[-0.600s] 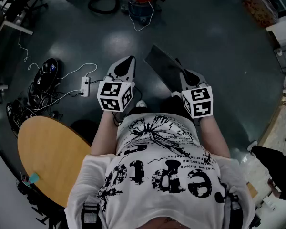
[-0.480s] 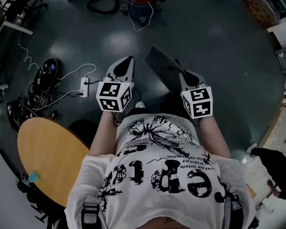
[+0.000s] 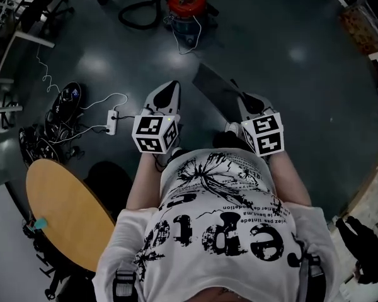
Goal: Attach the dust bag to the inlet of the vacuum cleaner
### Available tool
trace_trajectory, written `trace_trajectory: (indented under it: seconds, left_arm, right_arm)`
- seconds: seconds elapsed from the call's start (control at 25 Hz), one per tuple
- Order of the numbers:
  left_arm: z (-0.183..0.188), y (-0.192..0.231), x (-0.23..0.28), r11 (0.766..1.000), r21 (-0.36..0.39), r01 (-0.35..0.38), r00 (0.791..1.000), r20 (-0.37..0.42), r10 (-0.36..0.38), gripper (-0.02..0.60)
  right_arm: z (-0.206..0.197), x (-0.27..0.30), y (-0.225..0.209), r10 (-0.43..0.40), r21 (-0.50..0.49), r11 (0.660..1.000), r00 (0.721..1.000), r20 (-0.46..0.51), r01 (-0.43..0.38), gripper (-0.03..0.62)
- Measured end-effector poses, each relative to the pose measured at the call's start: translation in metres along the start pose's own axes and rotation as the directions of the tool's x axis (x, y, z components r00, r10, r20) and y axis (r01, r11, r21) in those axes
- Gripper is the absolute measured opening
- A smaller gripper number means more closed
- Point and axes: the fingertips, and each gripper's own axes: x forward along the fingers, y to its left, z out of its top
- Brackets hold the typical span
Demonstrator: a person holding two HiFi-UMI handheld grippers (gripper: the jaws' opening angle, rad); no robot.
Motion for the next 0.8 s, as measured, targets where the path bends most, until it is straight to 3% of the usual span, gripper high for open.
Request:
trace_trajectory:
  seconds: [0.2, 0.4, 0.6, 0.8]
  left_arm:
    - [0.015, -0.048, 0.069, 0.998, -0.027, -0.048, 0.999, 0.023, 0.049, 0.003]
    - [0.023, -0.070, 0.116, 0.992, -0.080, -0.099, 0.995, 0.008, 0.100, 0.003]
    - [0.024, -0.054, 0.153, 0.984, -0.094, -0.150, 0.989, -0.036, 0.147, 0.003]
    - [0.038, -0.021, 0.230, 0.981, -0.131, -0.145, 0.989, -0.040, 0.141, 0.003]
  right_arm:
    - [-0.001, 0.002, -0.089, 0.045, -0.052, 0.998, 0.999, -0.001, -0.045, 0.028]
    - [0.000, 0.010, -0.169, 0.049, -0.063, 0.997, 0.998, -0.033, -0.051, 0.028]
    - [0.008, 0.031, -0.228, 0.028, -0.015, 0.999, 0.999, -0.042, -0.028, 0.028]
    - [0.037, 0.071, -0.281, 0.010, 0.017, 1.000, 0.999, -0.053, -0.009, 0.028]
